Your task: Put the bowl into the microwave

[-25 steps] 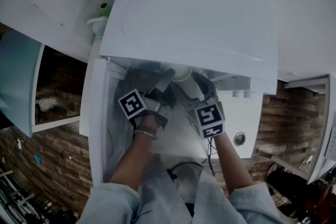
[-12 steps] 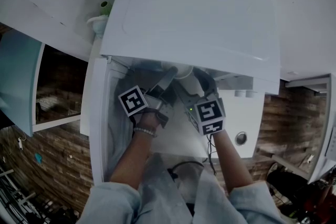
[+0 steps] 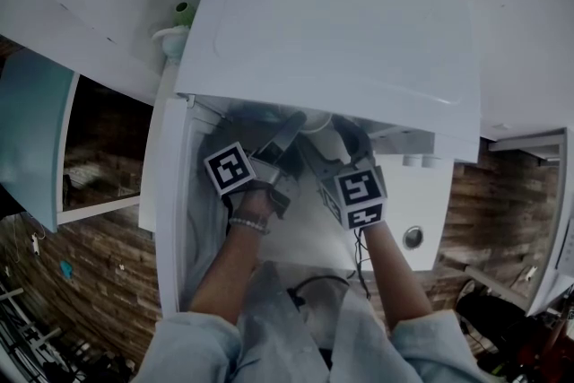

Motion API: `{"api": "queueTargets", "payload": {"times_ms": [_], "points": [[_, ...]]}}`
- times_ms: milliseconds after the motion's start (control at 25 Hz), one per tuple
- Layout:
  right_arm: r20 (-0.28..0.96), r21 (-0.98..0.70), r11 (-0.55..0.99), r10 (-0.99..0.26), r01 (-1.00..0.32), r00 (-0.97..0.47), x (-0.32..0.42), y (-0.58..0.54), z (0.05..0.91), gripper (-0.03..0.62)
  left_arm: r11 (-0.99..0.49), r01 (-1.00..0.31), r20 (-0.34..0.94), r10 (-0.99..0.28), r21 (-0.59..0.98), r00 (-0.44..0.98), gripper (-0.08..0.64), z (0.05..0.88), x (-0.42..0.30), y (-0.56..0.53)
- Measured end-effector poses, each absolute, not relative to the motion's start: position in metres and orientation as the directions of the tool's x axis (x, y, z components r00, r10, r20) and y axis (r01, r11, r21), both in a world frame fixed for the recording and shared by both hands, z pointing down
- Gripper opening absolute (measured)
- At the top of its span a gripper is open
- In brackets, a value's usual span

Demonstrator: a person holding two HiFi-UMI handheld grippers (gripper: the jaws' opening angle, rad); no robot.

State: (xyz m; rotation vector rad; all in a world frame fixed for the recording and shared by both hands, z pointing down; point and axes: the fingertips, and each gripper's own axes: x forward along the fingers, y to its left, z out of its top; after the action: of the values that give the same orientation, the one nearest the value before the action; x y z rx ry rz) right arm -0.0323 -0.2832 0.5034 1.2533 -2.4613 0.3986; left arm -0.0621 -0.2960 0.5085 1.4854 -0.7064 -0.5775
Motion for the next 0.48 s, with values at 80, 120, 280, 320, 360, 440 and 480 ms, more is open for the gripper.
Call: {"api": "queueTargets", "payload": {"times_ms": [80, 120, 280, 320, 360, 440, 480], "points": [[0.434, -0.083, 0.573, -0.716, -0.816, -0.547, -0.033, -0.283, 0.504, 0.301, 0.025, -0.079, 0.072, -0.733, 0.997, 0.677, 0.252, 0.51, -0.063, -0.295], [0.438, -0.083, 0.572, -0.715, -0.816, -0.545, -0.034, -0.282, 0.505, 0.302, 0.028, -0.079, 0.074, -0.734, 0.997, 0.675, 0.252, 0.51, -0.063, -0.294], [0.451, -0.072, 0.567, -0.716, -0.821, -0.534, -0.033, -0.281, 0.508, 0.301, 0.037, -0.082, 0.083, -0.731, 0.996, 0.677, 0.241, 0.511, -0.063, -0.294], [0.454, -0.068, 0.561, -0.719, -0.825, -0.526, -0.032, -0.282, 0.508, 0.301, 0.038, -0.087, 0.087, -0.726, 0.996, 0.682, 0.239, 0.511, -0.062, -0.293], [0.456, -0.063, 0.551, -0.726, -0.832, -0.515, -0.03, -0.283, 0.508, 0.297, 0.036, -0.093, 0.091, -0.718, 0.995, 0.69, 0.238, 0.511, -0.061, -0.292], [0.464, -0.055, 0.531, -0.736, -0.846, -0.493, -0.026, -0.287, 0.509, 0.268, 0.034, -0.102, 0.097, -0.704, 0.994, 0.704, 0.238, 0.512, -0.059, -0.288], [0.471, -0.057, 0.524, -0.736, -0.85, -0.486, -0.023, -0.288, 0.512, 0.265, 0.035, -0.104, 0.099, -0.702, 0.994, 0.706, 0.238, 0.512, -0.059, -0.286]]}}
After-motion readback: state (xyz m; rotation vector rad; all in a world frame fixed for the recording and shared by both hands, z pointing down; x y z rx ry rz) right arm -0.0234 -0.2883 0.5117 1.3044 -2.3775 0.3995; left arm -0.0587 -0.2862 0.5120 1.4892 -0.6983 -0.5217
